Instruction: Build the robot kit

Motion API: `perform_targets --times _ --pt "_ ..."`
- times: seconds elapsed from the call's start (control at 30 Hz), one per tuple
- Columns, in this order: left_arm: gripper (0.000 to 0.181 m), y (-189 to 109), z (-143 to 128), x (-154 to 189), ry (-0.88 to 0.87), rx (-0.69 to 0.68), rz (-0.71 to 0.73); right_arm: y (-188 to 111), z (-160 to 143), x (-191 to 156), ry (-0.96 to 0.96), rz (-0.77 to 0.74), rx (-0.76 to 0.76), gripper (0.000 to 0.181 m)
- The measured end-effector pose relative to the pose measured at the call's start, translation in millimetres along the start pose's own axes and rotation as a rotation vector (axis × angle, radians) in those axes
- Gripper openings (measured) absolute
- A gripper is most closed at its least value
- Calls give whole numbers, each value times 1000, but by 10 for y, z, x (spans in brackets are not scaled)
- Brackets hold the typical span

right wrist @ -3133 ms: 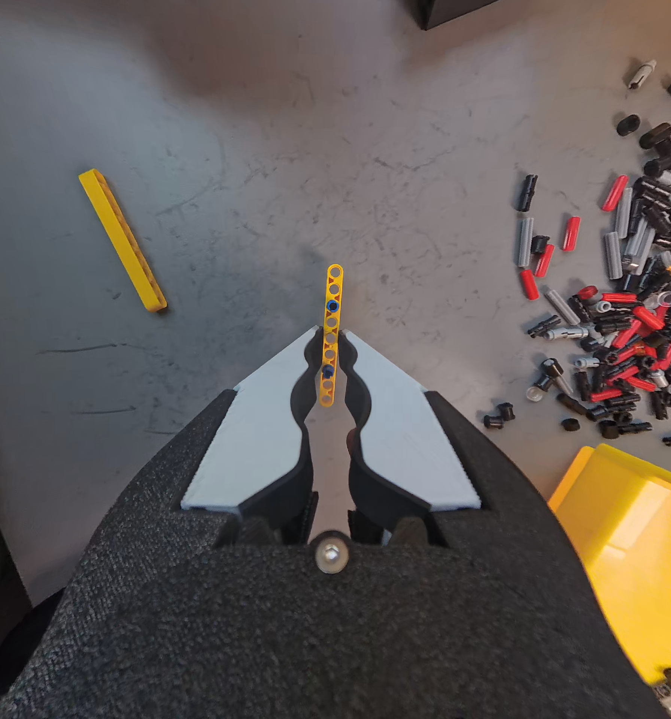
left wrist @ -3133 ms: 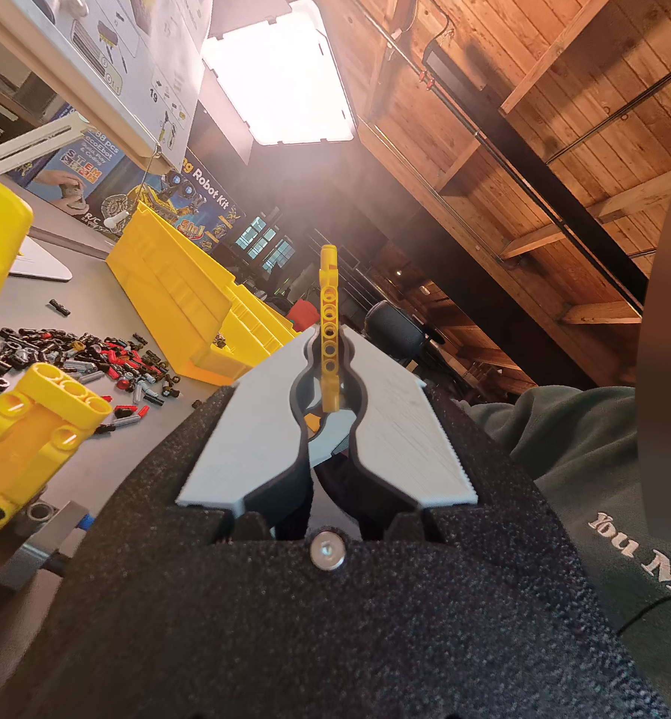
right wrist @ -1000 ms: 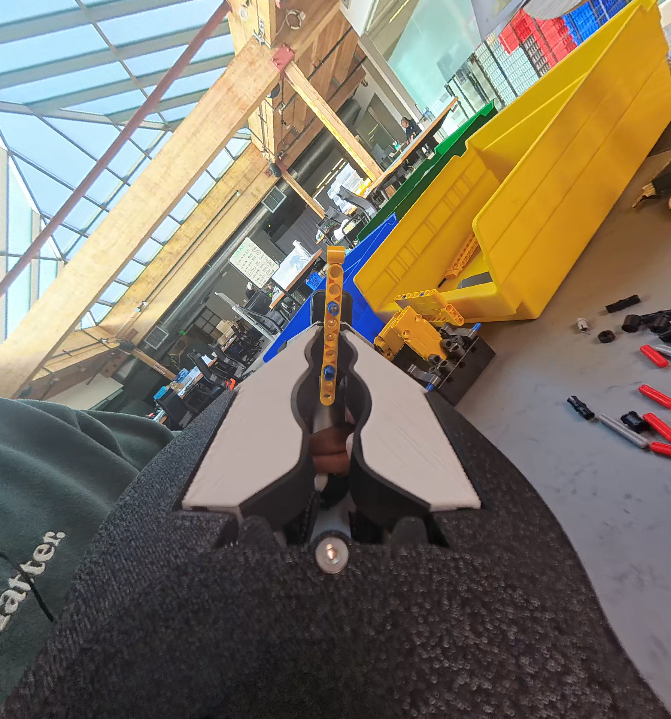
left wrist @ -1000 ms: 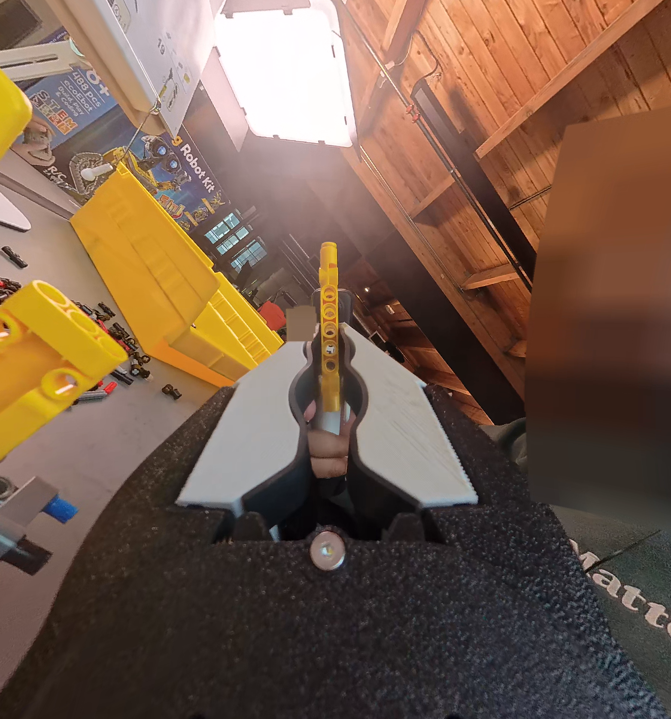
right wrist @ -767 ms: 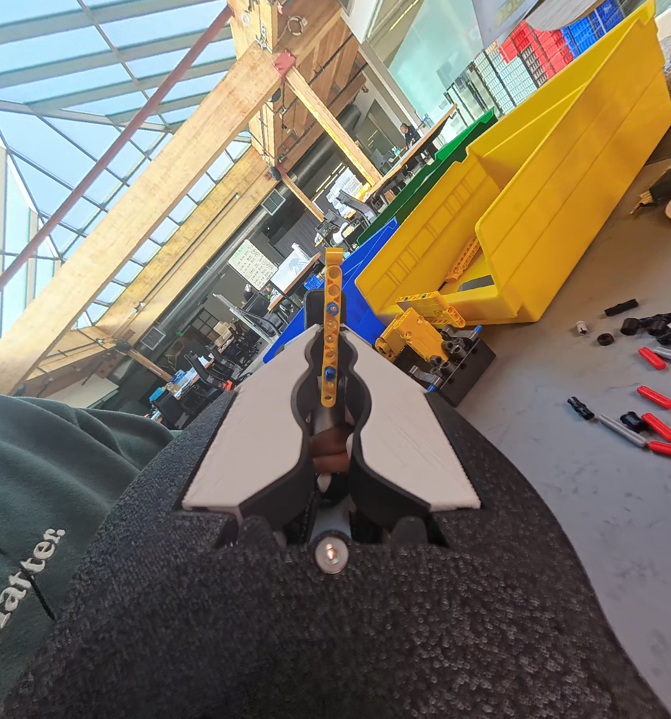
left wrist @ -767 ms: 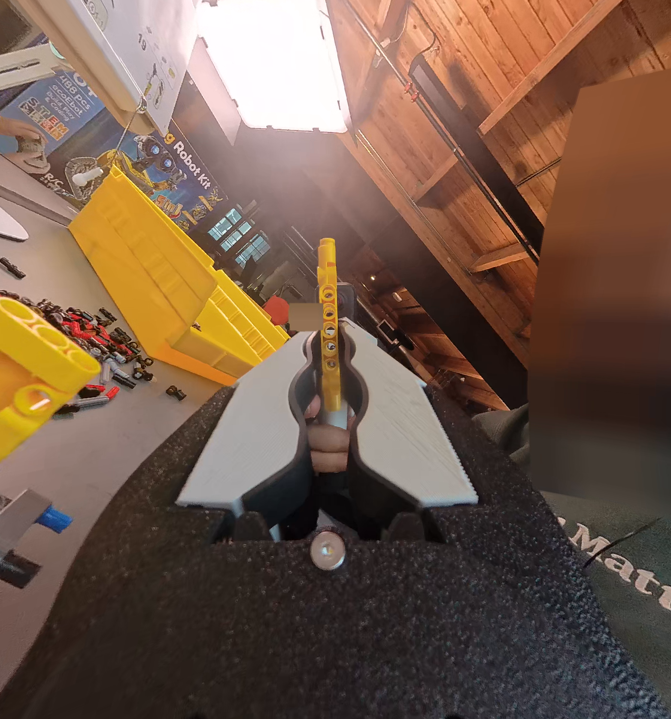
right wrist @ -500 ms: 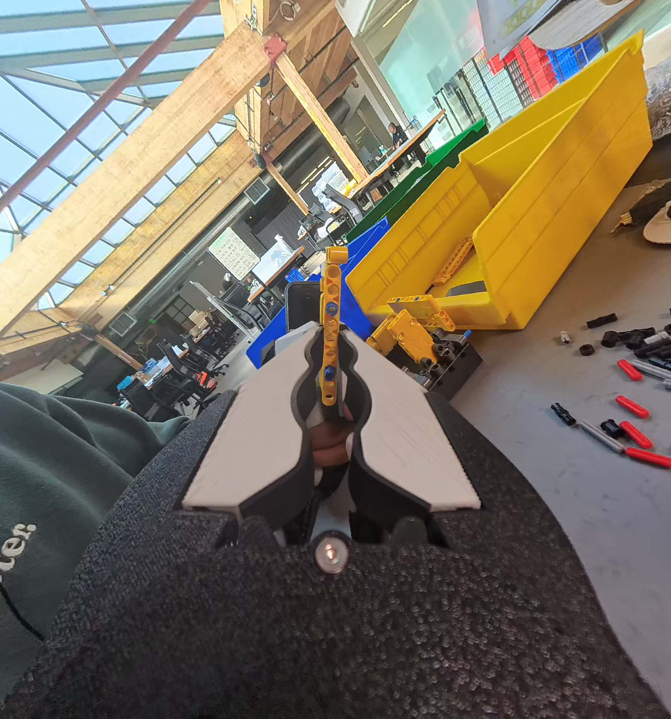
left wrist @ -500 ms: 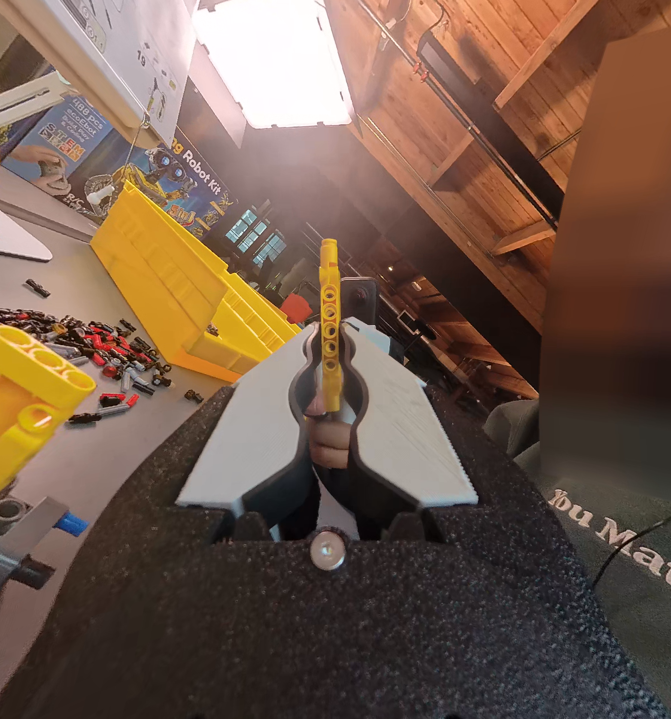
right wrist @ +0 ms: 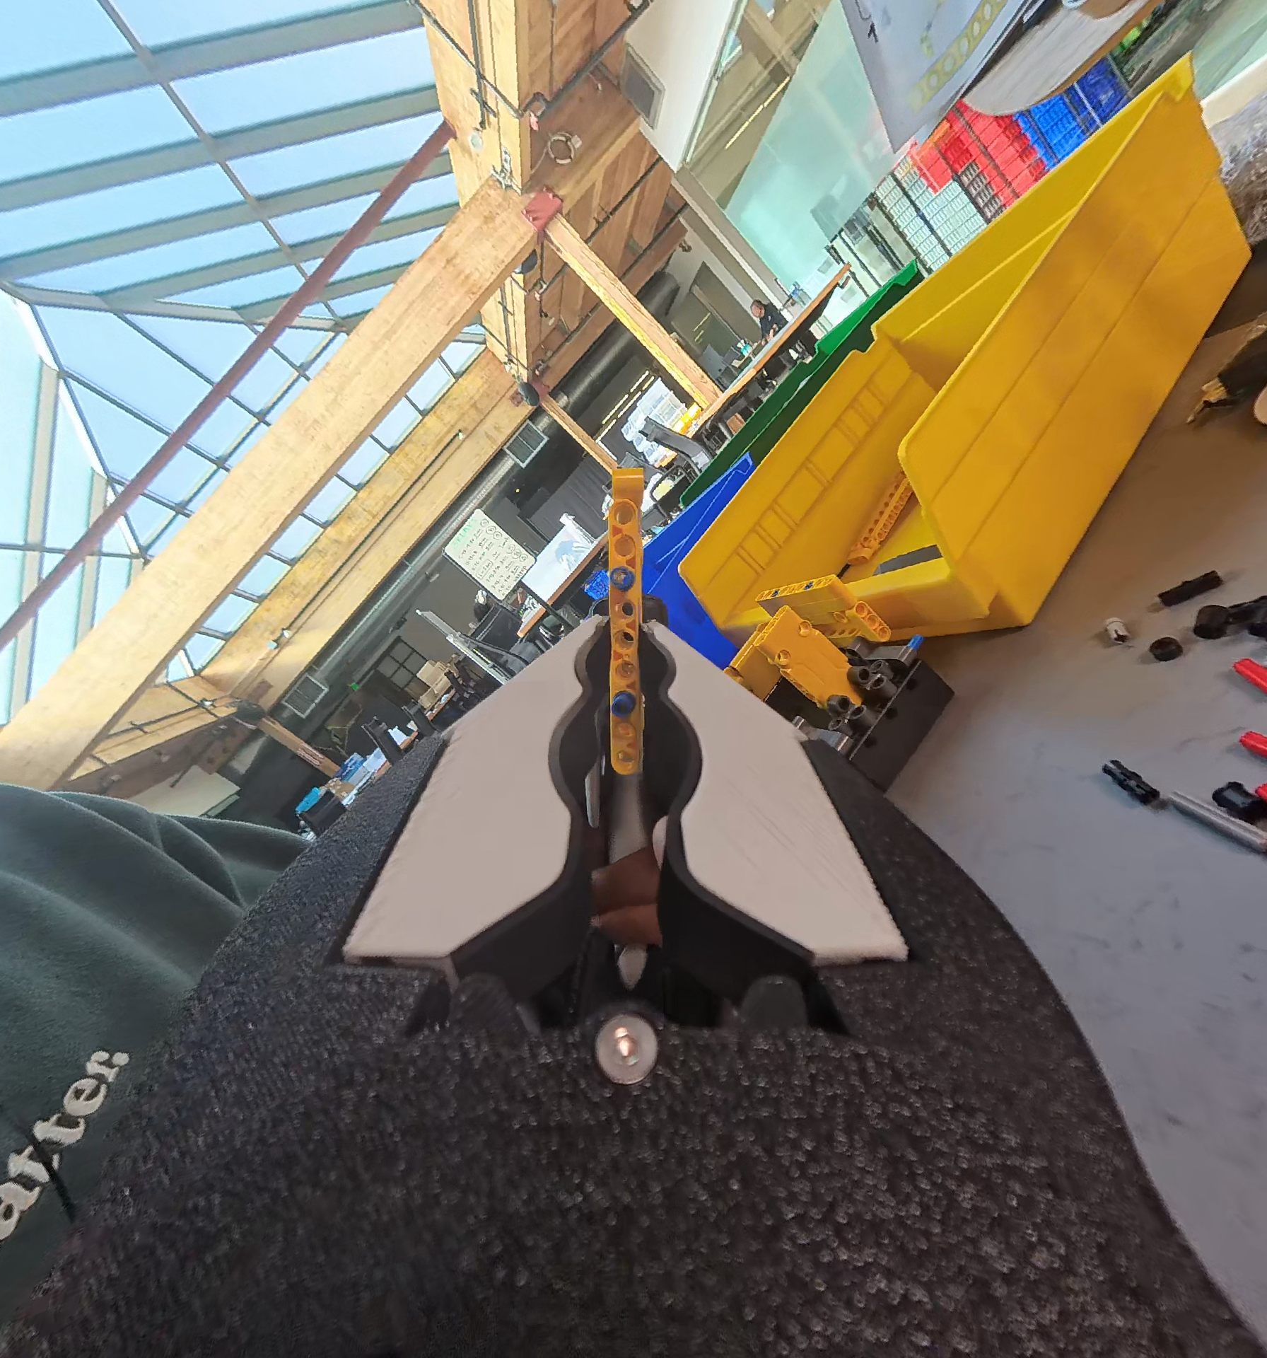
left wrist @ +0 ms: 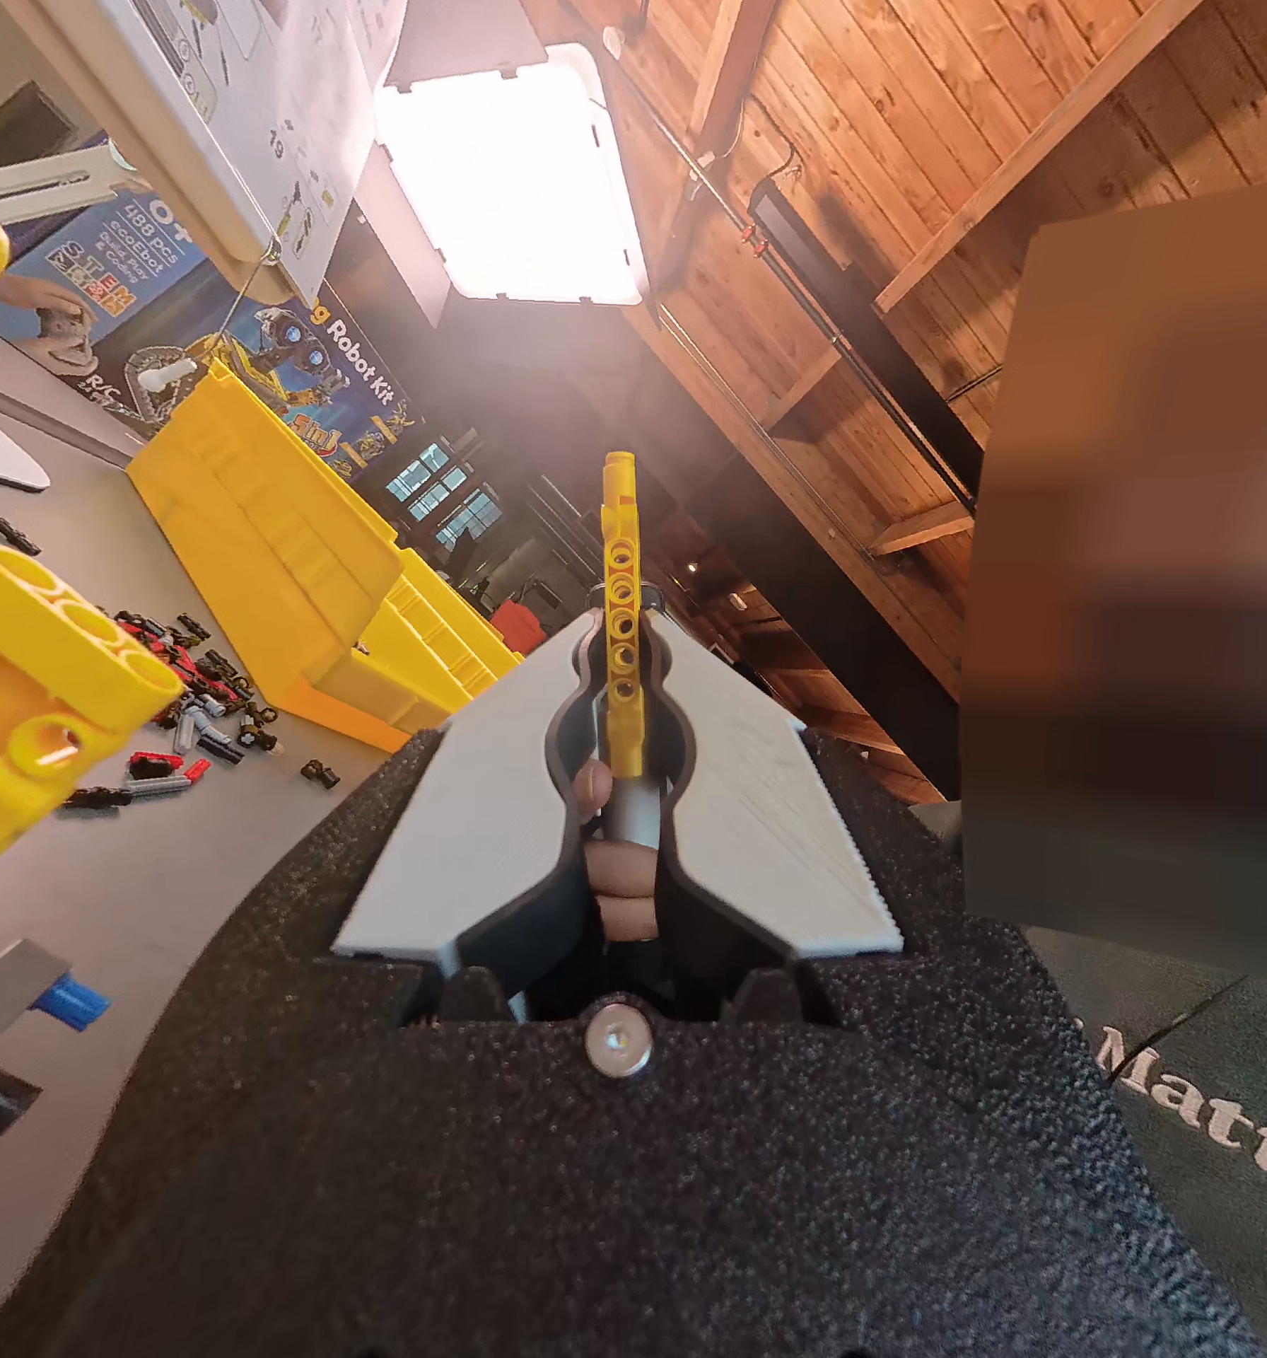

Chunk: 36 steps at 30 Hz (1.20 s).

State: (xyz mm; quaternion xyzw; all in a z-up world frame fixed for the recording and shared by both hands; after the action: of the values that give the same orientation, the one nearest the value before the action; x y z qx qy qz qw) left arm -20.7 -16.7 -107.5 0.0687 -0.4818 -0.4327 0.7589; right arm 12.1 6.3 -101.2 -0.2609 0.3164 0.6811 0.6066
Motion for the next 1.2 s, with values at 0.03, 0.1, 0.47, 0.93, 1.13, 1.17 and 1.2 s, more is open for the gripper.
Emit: perform_targets --times 0.03,0.1,0.47,0.93,1.13,1.17,1.2 --pt "6 0 2 4 -5 6 -5 3 3 -2 3 2 7 6" --pt "5 3 6 12 -12 15 -14 7 9 -6 2 2 27 4" --pt "6 22 1 3 -61 70 -21 6 24 2 -64 -25 96 4" --pt "6 70 -38 102 31 26 -43 -6 77 -97 -75 49 117 4" --pt "6 129 -99 134 17 10 -71 -23 105 -115 -73 51 138 4" --pt "6 125 -99 132 32 0 -65 -27 101 -114 -71 57 129 4" --pt "6 120 -99 133 41 -12 -63 -29 97 -117 -72 68 110 4"
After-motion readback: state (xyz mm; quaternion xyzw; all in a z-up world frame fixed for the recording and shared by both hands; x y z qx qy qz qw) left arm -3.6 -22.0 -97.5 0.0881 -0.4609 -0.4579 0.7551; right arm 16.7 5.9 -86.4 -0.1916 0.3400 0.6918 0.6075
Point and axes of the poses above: each gripper's, where its closed fingertips meet, y out along the fingers, z out of its top, x = y × z across the jaws, the point moved 2 cm from there along -y, back along the fingers, and after that the axes turned 4 degrees about -z, right-handed, at the moved point
